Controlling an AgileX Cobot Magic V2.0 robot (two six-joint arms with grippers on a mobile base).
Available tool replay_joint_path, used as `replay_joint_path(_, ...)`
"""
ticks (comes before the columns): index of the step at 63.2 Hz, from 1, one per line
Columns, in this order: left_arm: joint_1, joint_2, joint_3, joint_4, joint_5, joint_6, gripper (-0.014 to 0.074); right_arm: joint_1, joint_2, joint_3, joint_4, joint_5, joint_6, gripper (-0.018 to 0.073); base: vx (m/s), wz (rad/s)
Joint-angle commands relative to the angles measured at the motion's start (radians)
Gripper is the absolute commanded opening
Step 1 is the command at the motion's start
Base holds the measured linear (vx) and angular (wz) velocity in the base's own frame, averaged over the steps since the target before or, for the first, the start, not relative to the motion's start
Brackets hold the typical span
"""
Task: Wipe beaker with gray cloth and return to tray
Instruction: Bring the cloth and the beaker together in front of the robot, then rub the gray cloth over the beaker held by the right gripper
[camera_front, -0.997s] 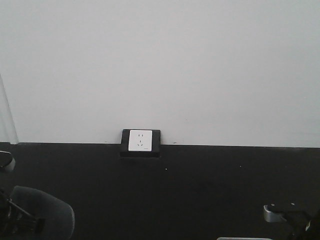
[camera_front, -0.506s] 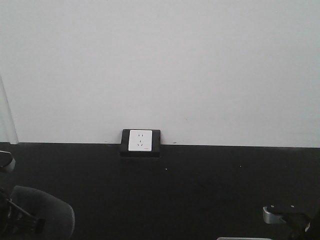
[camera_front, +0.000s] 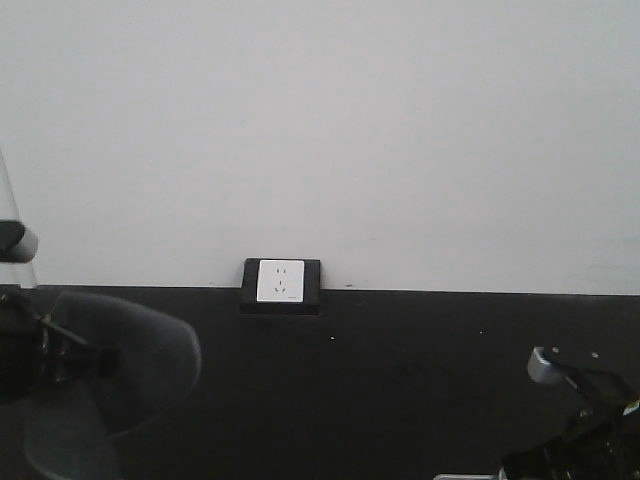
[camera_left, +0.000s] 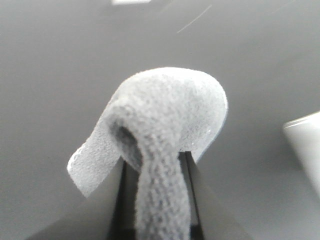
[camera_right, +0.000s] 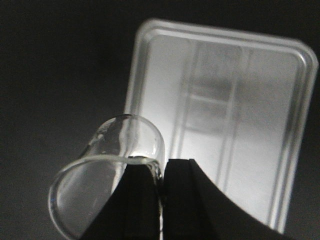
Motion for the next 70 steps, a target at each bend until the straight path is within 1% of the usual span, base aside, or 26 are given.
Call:
replay_joint_path(1, -0.053, 0.007, -0.1, -0.162, -0.071, 0.06, 0.0, 0.039, -0.095, -0.029, 0.151, -0.049, -0.049, -0.0011, 0.0, 0.0)
replay_joint_path(5, -0.104, 0.042, -0.135, -0.24, -0.074, 0.081, 0.0, 0.099, -0.12, -0.029, 0.197, -0.07, -0.052, -0.0011, 0.0, 0.0)
replay_joint_path(6, -0.115, 0.049, -0.142, -0.256, -0.074, 0.088, 0.0, 0.127, -0.127, -0.029, 0.205, -0.08, -0.052, -0.0011, 0.0, 0.0)
replay_joint_path(11, -0.17, 0.089, -0.165, -0.33, -0.061, 0.121, 0.0, 0.236, -0.136, -0.029, 0.214, -0.144, -0.035, -0.0011, 0.0, 0.0)
replay_joint_path(14, -0.203, 0.108, -0.164, -0.369, -0.054, 0.137, 0.0, 0.301, -0.132, -0.029, 0.214, -0.184, 0.002, -0.0011, 0.0, 0.0)
replay_joint_path(15, -0.211, 0.113, -0.165, -0.38, -0.048, 0.143, 0.0, 0.325, -0.128, -0.029, 0.213, -0.204, 0.014, -0.0011, 0.0, 0.0)
replay_joint_path(19, -0.249, 0.134, -0.165, -0.397, -0.016, 0.148, 0.0, 0.382, -0.119, -0.029, 0.214, -0.261, 0.064, -0.0011, 0.0, 0.0)
replay_joint_path(22, -0.268, 0.143, -0.165, -0.397, 0.014, 0.148, 0.0, 0.42, -0.111, -0.029, 0.214, -0.307, 0.086, -0.0011, 0.0, 0.0)
replay_joint_path(26, -0.287, 0.149, -0.165, -0.391, 0.077, 0.149, 0.0, 0.437, -0.105, -0.042, 0.214, -0.35, 0.122, -0.0011, 0.0, 0.0)
replay_joint_path(33, -0.297, 0.151, -0.165, -0.367, 0.2, 0.149, 0.0, 0.427, -0.104, -0.092, 0.195, -0.392, 0.171, -0.0011, 0.0, 0.0)
replay_joint_path(41, -0.297, 0.151, -0.165, -0.345, 0.357, 0.149, 0.0, 0.397, -0.104, -0.173, 0.161, -0.392, 0.201, -0.0011, 0.0, 0.0)
replay_joint_path(47, -0.297, 0.151, -0.165, -0.344, 0.409, 0.158, 0.0, 0.395, -0.104, -0.218, 0.146, -0.378, 0.201, -0.0011, 0.0, 0.0)
replay_joint_path(51, -0.297, 0.151, -0.165, -0.345, 0.385, 0.163, 0.0, 0.396, -0.104, -0.234, 0.148, -0.353, 0.202, -0.0011, 0.0, 0.0)
replay_joint_path(54, -0.297, 0.151, -0.165, -0.346, 0.328, 0.162, 0.0, 0.402, -0.104, -0.237, 0.155, -0.331, 0.202, -0.0011, 0.0, 0.0)
replay_joint_path(61, -0.297, 0.151, -0.165, -0.369, 0.128, 0.161, 0.0, 0.404, -0.1, -0.234, 0.156, -0.248, 0.202, -0.0011, 0.0, 0.0)
replay_joint_path(65, -0.297, 0.151, -0.165, -0.398, -0.026, 0.161, 0.0, 0.404, -0.1, -0.234, 0.156, -0.204, 0.202, -0.0011, 0.0, 0.0)
replay_joint_path(70, -0.297, 0.151, -0.165, -0.44, -0.183, 0.161, 0.0, 0.404, -0.1, -0.234, 0.155, -0.172, 0.202, -0.0011, 0.0, 0.0)
